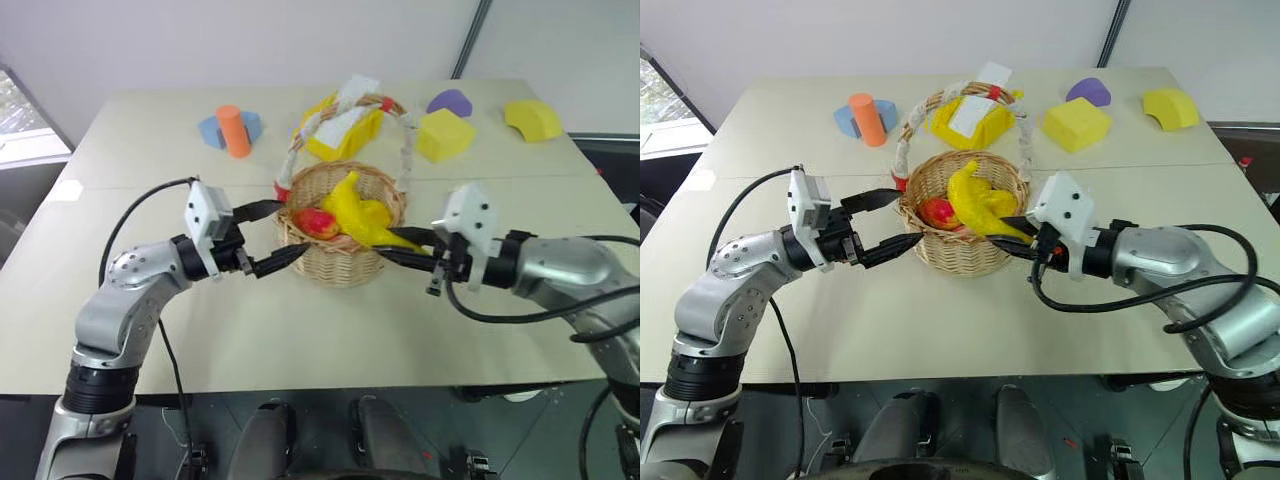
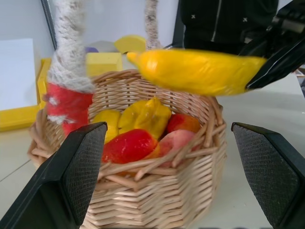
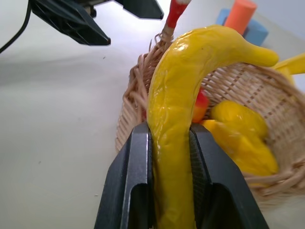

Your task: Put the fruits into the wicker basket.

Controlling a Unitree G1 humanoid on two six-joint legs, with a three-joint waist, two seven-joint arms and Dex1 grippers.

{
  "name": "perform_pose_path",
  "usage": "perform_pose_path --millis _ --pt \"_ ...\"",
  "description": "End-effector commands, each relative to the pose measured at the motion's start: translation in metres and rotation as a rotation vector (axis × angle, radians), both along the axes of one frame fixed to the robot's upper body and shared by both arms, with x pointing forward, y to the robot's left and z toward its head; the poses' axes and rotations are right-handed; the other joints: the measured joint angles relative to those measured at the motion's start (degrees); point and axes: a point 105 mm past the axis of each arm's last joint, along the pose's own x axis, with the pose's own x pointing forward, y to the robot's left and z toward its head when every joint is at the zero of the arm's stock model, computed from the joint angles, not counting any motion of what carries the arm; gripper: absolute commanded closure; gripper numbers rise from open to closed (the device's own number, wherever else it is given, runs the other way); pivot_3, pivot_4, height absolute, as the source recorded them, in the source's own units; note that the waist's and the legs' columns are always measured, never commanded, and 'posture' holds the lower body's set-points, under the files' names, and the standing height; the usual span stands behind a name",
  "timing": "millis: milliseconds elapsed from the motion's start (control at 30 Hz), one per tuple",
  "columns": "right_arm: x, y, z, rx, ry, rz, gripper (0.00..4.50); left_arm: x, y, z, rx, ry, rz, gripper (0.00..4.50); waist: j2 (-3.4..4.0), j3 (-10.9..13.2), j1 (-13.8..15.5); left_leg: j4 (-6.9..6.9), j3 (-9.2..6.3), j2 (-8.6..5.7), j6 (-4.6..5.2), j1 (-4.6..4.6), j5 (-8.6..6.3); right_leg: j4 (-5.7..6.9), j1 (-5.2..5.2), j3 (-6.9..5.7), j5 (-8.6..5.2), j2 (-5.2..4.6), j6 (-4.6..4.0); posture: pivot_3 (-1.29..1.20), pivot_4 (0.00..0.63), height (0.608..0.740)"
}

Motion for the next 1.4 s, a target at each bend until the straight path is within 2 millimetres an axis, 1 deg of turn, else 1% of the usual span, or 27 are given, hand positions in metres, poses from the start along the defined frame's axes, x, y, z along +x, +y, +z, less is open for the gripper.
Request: perform_pose_path --millis 33,100,200,300,400,433,467,533,600,700,767,800,867,967,1033,1100,1167,1233,1300,1367,1400 --pt "0.011 -0.001 0.014 -0.01 -0.069 -0.044 4.11 -0.007 -0.006 0.012 -0.017 -0.056 -0.019 0.0 0.0 0.0 -0.04 0.0 0.0 0.0 0.0 0.0 0.0 0.0 0.0 0.0 0.0 0.0 0.0 0.0 0.15 0.74" --pt "0.019 0.002 0.017 -0.018 -0.083 -0.061 4.11 -0.007 -0.006 0.012 -0.018 -0.054 -0.023 0.0 0.0 0.0 -0.2 0.01 0.0 0.0 0.0 0.01 0.0 0.01 0.0 0.0 0.0 0.0 0.0 0.0 0.15 0.74" --pt "0.035 0.011 0.024 -0.008 -0.097 -0.094 4.11 -0.008 -0.009 0.011 -0.021 -0.048 -0.034 0.0 0.0 0.0 -0.58 0.0 0.01 0.02 0.0 0.05 0.0 0.04 0.0 0.01 0.0 0.04 -0.01 0.0 0.15 0.74" --pt "0.051 0.021 0.026 -0.009 -0.094 -0.117 4.11 -0.008 -0.013 0.011 -0.027 -0.047 -0.046 0.0 0.01 0.0 -0.32 -0.02 -0.01 0.03 -0.01 0.06 0.01 0.09 -0.04 -0.01 0.0 0.05 -0.01 0.0 0.15 0.74" --pt "0.058 0.029 0.027 0.005 -0.075 -0.115 4.11 -0.008 -0.015 0.011 -0.029 -0.048 -0.049 0.0 0.0 0.0 -0.16 -0.02 0.0 0.01 -0.02 0.03 0.01 0.07 -0.04 0.0 0.0 0.02 -0.01 0.0 0.15 0.74" --pt "0.058 0.03 0.027 0.006 -0.074 -0.108 3.09 -0.008 -0.015 0.012 -0.03 -0.049 -0.049 0.0 0.0 0.0 -0.05 -0.02 0.0 0.0 -0.02 0.02 0.01 0.07 -0.05 -0.01 0.0 0.01 -0.01 0.0 0.15 0.74" --pt "0.058 0.032 0.028 0.006 -0.08 -0.099 2.8 -0.009 -0.015 0.012 -0.031 -0.049 -0.05 0.0 0.0 0.0 0.0 -0.02 -0.02 -0.01 -0.01 0.0 0.01 0.06 -0.05 -0.01 0.0 0.0 -0.01 0.0 0.15 0.74" --pt "0.057 0.034 0.031 0.011 -0.097 -0.093 1.8 -0.009 -0.015 0.012 -0.032 -0.049 -0.049 0.0 0.0 0.0 -0.06 -0.02 -0.04 -0.04 0.0 -0.03 0.0 0.04 -0.05 -0.04 0.0 -0.04 -0.01 0.0 0.15 0.74" --pt "0.048 0.03 0.038 0.013 -0.156 -0.072 0.77 -0.01 -0.015 0.012 -0.035 -0.049 -0.042 0.0 0.0 0.0 -0.14 -0.03 -0.03 -0.05 0.0 -0.03 0.0 0.03 -0.06 -0.03 0.0 -0.06 -0.01 0.0 0.15 0.74" --pt "0.031 0.022 0.041 0.003 -0.202 -0.026 0.77 -0.011 -0.013 0.011 -0.036 -0.047 -0.03 0.0 0.0 0.0 -0.05 -0.07 -0.05 -0.05 0.0 -0.03 0.0 0.03 -0.07 -0.05 0.0 -0.06 -0.01 0.0 0.15 0.74" --pt "0.009 0.009 0.043 0.024 -0.205 0.035 0.77 -0.011 -0.01 0.011 -0.036 -0.044 -0.024 0.0 0.0 0.0 0.21 -0.07 -0.06 -0.05 0.0 -0.04 0.0 0.0 -0.06 -0.05 0.0 -0.06 -0.01 0.0 0.15 0.74" --pt "0.002 -0.001 0.043 0.048 -0.18 0.027 0.77 -0.011 -0.009 0.011 -0.043 -0.042 -0.02 0.0 0.0 0.0 0.19 -0.07 -0.1 -0.06 0.02 -0.05 -0.01 -0.03 -0.03 -0.1 0.0 -0.06 -0.01 0.0 0.15 0.74" --pt "0.004 -0.018 0.04 0.082 -0.15 -0.046 0.77 -0.011 -0.008 0.012 -0.059 -0.037 -0.018 0.0 -0.01 0.01 0.07 -0.06 -0.1 -0.06 0.04 -0.05 -0.03 -0.06 0.01 -0.09 0.01 -0.07 -0.01 0.0 0.15 0.74" --pt "0.017 -0.033 0.035 0.157 -0.128 -0.159 0.77 -0.009 -0.009 0.015 -0.091 -0.031 -0.021 0.0 -0.01 0.01 -0.55 -0.05 0.01 -0.04 0.04 0.07 -0.03 0.0 0.04 0.0 0.01 -0.05 0.0 0.0 0.15 0.74" --pt "0.035 -0.04 0.031 0.235 -0.126 -0.258 0.77 -0.008 -0.011 0.016 -0.107 -0.027 -0.029 0.0 -0.02 0.0 -0.6 -0.05 0.01 0.04 0.02 0.19 -0.01 0.08 0.09 0.01 0.01 0.05 0.0 0.0 0.15 0.74" --pt "0.06 -0.045 0.023 0.365 -0.094 -0.374 0.77 -0.006 -0.013 0.017 -0.116 -0.025 -0.037 0.0 -0.01 0.0 -0.63 -0.05 -0.01 0.08 -0.02 0.23 0.02 0.13 0.11 0.0 0.02 0.15 -0.02 0.0 0.15 0.74" --pt "0.074 -0.042 0.015 0.407 -0.088 -0.417 0.77 -0.006 -0.015 0.018 -0.121 -0.026 -0.042 0.0 0.0 0.0 -0.59 -0.06 0.01 0.08 -0.09 0.23 0.05 0.22 0.06 0.02 0.02 0.17 -0.03 0.0 0.15 0.74" --pt "0.082 -0.04 0.012 0.426 -0.095 -0.435 0.77 -0.006 -0.016 0.018 -0.124 -0.026 -0.044 0.0 0.01 0.0 -0.39 -0.06 0.01 0.04 -0.09 0.12 0.05 0.22 -0.05 0.02 0.02 0.14 -0.03 0.0 0.15 0.74" --pt "0.095 -0.042 0.01 0.476 -0.099 -0.487 0.77 -0.006 -0.017 0.019 -0.127 -0.027 -0.046 0.0 0.01 0.0 -0.27 -0.06 0.0 0.02 -0.1 0.04 0.06 0.2 -0.11 0.01 0.02 0.11 -0.04 0.0 0.15 0.74" --pt "0.104 -0.042 0.009 0.521 -0.096 -0.519 0.77 -0.008 -0.018 0.019 -0.13 -0.028 -0.047 0.0 0.02 0.0 -0.28 -0.07 0.02 -0.04 -0.09 0.01 0.05 0.15 -0.13 0.0 0.02 0.06 -0.03 0.0 0.15 0.74" --pt "0.105 -0.04 0.008 0.537 -0.091 -0.508 1.0 -0.009 -0.019 0.019 -0.132 -0.029 -0.048 0.0 0.01 0.0 -0.29 -0.08 0.04 -0.05 -0.09 0.01 0.05 0.14 -0.13 0.0 0.02 0.04 -0.03 0.0 0.15 0.74"
